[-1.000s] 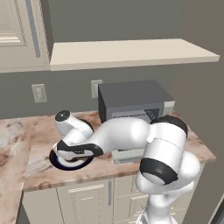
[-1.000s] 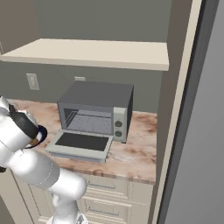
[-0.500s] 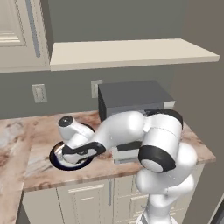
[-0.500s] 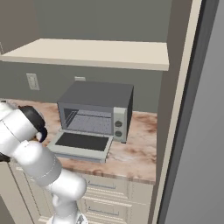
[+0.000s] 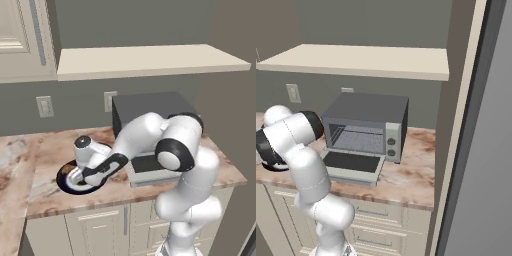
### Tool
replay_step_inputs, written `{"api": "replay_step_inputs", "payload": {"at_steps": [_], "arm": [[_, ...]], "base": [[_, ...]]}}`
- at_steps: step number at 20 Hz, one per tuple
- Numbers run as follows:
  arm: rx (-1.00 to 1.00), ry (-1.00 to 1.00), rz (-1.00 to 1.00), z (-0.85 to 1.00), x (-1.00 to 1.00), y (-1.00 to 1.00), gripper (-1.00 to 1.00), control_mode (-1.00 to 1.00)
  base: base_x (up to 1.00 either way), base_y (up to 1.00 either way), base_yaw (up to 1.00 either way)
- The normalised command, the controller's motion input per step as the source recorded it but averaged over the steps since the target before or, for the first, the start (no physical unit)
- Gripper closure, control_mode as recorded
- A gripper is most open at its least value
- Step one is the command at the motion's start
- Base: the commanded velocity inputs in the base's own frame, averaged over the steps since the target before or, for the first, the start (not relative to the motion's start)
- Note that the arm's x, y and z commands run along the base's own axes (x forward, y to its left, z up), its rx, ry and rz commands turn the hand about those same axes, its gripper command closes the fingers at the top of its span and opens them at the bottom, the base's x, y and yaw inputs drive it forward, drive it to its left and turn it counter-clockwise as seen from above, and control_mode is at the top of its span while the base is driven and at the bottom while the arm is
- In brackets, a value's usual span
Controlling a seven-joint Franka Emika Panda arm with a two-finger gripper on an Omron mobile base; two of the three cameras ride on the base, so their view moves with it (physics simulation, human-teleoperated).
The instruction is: Pull the toaster oven rack outwards. Pick up the baguette from the plate and place it on the toaster oven rack. Close the toaster oven door fully and set the temperature to the lowest setting.
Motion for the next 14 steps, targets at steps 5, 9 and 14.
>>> {"api": "replay_step_inputs", "payload": {"at_steps": [5,9,14], "arm": [[0.0,0.01,0.03,-0.3,0.03,0.09,1.0,-1.0],[0.0,-0.05,0.0,0.26,-0.26,0.0,1.0,-1.0],[0.0,-0.06,0.0,0.95,-0.44,-0.11,1.0,-1.0]], "base": [[0.0,0.0,0.0],[0.0,0.0,0.0],[0.0,0.0,0.0]]}}
